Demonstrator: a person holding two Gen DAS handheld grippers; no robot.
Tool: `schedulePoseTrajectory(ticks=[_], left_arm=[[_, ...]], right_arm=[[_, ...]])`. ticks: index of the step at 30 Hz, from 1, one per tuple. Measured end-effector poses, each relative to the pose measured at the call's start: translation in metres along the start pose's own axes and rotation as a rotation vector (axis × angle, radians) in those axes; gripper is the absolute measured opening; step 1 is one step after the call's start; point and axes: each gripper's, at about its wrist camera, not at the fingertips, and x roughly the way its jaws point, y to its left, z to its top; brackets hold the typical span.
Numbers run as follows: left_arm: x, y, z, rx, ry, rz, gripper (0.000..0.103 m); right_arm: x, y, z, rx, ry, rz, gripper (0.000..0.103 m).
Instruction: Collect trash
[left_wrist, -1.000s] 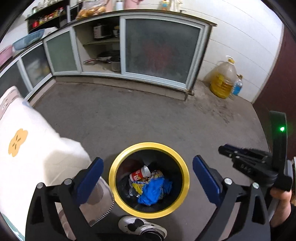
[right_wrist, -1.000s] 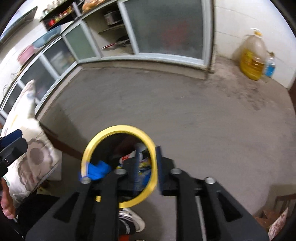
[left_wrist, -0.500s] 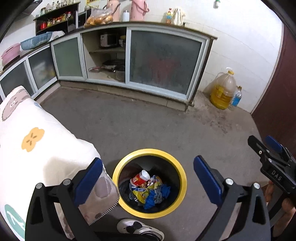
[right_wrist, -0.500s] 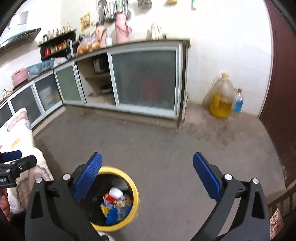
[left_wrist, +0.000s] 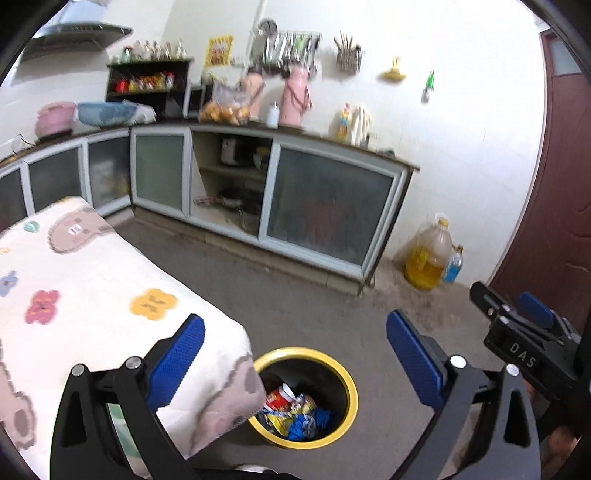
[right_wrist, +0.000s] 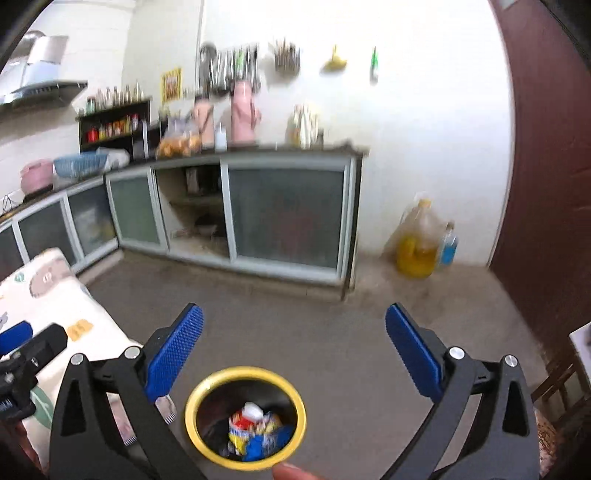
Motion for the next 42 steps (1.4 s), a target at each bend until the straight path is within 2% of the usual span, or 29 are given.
schedulePoseTrajectory(ticks=[3,7,11,16,18,23,29,32,42], left_arm=[[-0.036,0.008,-0.007,0.010,-0.058,0.031,0.095],[-0.075,0.018,-0.021,0.020,-0.107,0.070,0.095],[-0.108,0.027,-0.042,0.001,-0.126,0.089,0.095],[-0.133,0.038,-0.073,-0.052,-0.141,0.158,0.095],[-0.141,0.040,-0.084,-0.061,-0.147,0.199,0.095],[-0.157,0.046,-0.092,-0.117,-0.161,0.212,0.095],[-0.162,0.039,-0.103,-0.142,-0.190,0.294,0.095],[-0.158,0.035,-0.113,-0.151,-0.161,0.340,0.095],[-0.152,0.041,-0.123,-0.191,-0.106,0.365,0.095]], right_arm=[[-0.038,0.019,0.000,0.009,-0.070,-0.020,0.095],[-0.075,0.044,-0.016,-0.008,-0.054,0.010,0.095],[-0.097,0.055,-0.036,-0.009,-0.062,-0.014,0.095],[-0.113,0.059,-0.058,-0.037,-0.064,-0.035,0.095],[-0.114,0.056,-0.066,-0.026,-0.037,-0.040,0.095],[-0.116,0.049,-0.078,-0.013,-0.008,-0.053,0.095],[-0.122,0.040,-0.097,-0.021,-0.022,-0.032,0.095],[-0.116,0.041,-0.108,-0.045,0.018,-0.024,0.095],[-0.107,0.043,-0.115,-0.076,0.042,-0.008,0.095]])
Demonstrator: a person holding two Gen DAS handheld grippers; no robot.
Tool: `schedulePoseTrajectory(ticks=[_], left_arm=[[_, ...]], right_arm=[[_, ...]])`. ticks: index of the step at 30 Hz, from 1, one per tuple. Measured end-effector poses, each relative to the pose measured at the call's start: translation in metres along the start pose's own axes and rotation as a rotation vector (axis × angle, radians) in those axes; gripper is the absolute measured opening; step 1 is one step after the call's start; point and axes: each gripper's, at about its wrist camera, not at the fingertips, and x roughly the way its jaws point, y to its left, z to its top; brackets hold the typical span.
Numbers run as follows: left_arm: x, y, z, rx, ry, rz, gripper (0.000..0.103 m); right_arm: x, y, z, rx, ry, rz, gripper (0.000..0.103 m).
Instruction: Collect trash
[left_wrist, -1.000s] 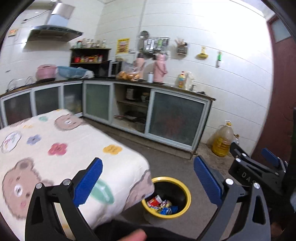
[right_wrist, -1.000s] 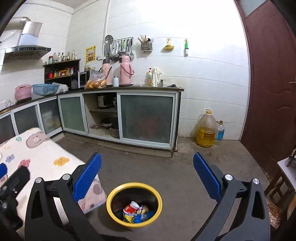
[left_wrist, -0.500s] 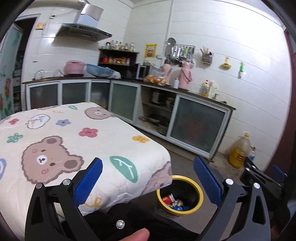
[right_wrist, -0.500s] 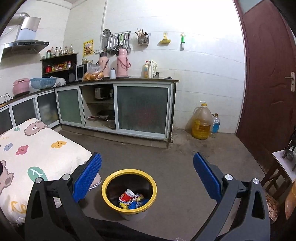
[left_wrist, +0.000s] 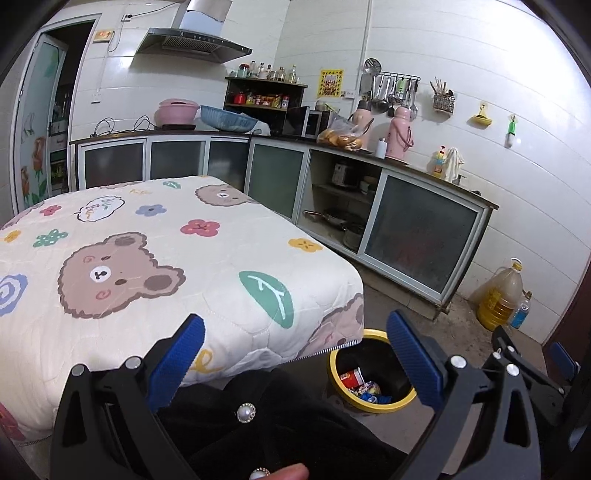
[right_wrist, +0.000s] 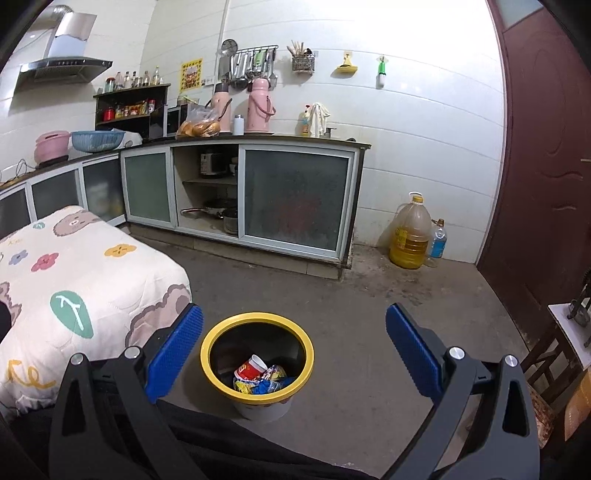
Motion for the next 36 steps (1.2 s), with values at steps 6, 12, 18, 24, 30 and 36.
schedulePoseTrajectory(ticks=[6,12,18,24,30,36], left_arm=[[-0.003,-0.006,0.000,0.031,-0.013,-0.008,0.095],[0.004,-0.008,-0.002,0.044,0.019,-0.055,0.095],[0.009,-0.008,-0.005,0.041,0.042,-0.068,0.095],[0.008,-0.012,-0.006,0.055,0.045,-0.077,0.095],[0.000,-0.024,-0.009,0.091,0.031,-0.110,0.095],[-0.002,-0.023,-0.009,0.086,0.022,-0.100,0.095]], right_arm=[[-0.004,-0.003,-0.002,0.004,-0.020,0.019,0.095],[-0.010,-0.010,-0.002,0.027,-0.041,0.044,0.095],[-0.012,-0.012,-0.002,0.019,-0.038,-0.015,0.095],[-0.019,-0.014,-0.002,0.016,-0.054,-0.026,0.095],[-0.022,-0.018,-0.003,0.029,-0.048,-0.029,0.095],[-0.021,-0.020,-0.002,0.029,-0.045,-0.028,0.095]])
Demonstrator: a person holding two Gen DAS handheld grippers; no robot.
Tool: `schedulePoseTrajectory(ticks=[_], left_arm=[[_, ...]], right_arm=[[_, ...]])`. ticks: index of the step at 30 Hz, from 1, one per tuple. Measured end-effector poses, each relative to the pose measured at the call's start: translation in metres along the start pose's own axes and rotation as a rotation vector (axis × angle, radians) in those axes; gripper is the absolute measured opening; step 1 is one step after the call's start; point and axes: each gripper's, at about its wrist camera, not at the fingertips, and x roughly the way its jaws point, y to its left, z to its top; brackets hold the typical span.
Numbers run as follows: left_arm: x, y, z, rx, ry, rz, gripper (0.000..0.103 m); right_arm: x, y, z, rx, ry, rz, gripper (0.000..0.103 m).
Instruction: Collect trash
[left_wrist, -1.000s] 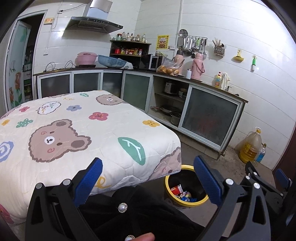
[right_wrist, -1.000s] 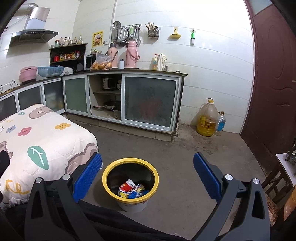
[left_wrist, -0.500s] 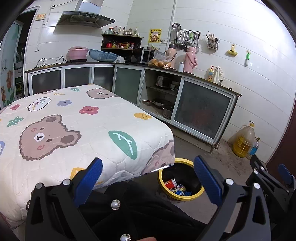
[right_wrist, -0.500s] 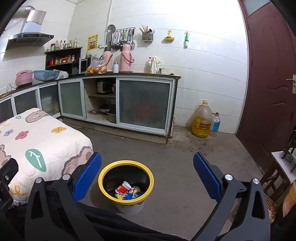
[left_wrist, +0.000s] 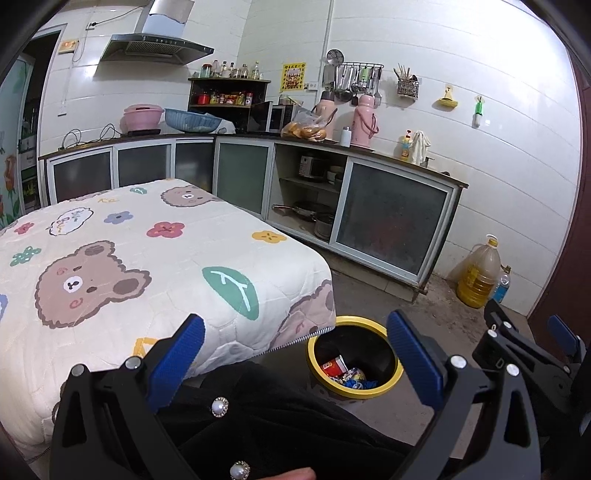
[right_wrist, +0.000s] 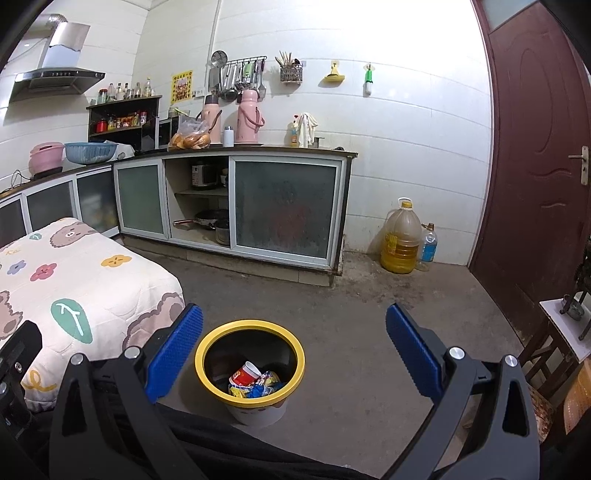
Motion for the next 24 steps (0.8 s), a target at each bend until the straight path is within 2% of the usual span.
schedulePoseTrajectory(ticks=[7,24], left_arm=[[0.0057,0.0016,-0.0009,-0.011,0.026,0.043,0.095],[0.0070,-0.0016,-0.0025,-0.009,0.040,0.038,0.095]], right_arm=[[0.0031,-0.0017,0.0016,-0.004,0.007,0.011,0.095],[0.0083,-0.0013,0.0004,-0.007,0.022,0.015,0.095]])
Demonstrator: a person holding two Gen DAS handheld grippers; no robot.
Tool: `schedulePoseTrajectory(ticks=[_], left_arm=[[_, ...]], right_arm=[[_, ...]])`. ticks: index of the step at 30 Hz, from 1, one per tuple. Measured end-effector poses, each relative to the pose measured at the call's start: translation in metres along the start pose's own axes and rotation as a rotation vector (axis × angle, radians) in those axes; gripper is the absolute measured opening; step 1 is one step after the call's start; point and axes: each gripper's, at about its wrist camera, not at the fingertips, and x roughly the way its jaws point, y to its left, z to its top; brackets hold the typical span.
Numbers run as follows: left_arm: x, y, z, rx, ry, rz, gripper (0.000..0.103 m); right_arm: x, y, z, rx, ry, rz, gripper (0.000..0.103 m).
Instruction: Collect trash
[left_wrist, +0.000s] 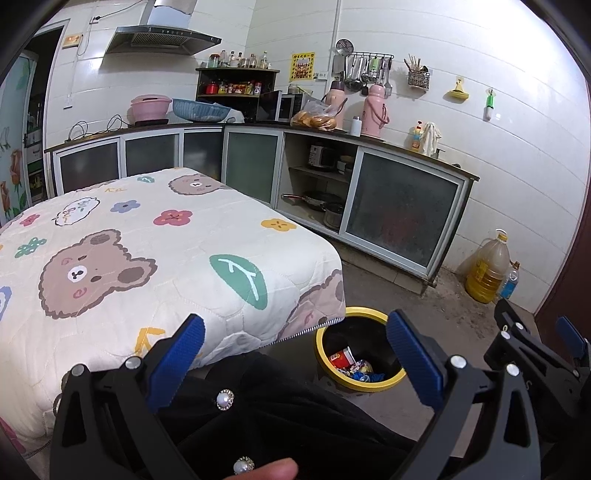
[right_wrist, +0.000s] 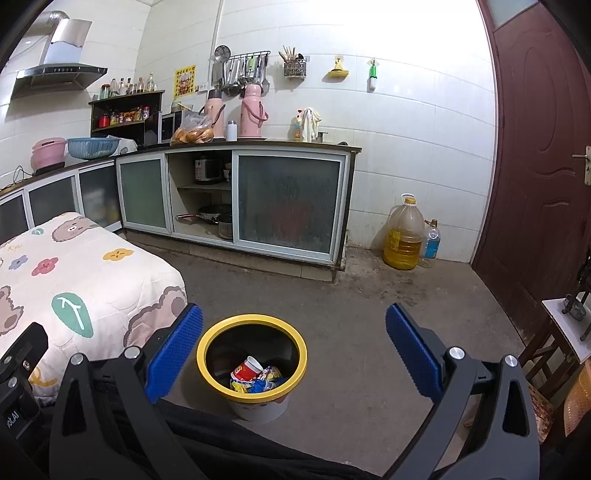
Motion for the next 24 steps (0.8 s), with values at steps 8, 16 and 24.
schedulePoseTrajectory(ticks=[8,16,24], left_arm=[[0.0007,-0.0014,-0.0001,0.005,-0.002,-0.001,0.095],[0.0020,-0.0003,-0.0005,-0.007,0.008,-0.003,0.095],[0.0027,-0.0004,-0.0002,-0.002,0.007,-0.010,0.095]], right_arm=[[0.0014,0.0005,-0.0007,-0.001,0.002,0.000,0.095],[0.0034,0.0011,-0.0032,-0.003,0.005,0.000,0.095],[0.0079,0.0017,-0.0058,-0.010,0.014,0.001,0.095]])
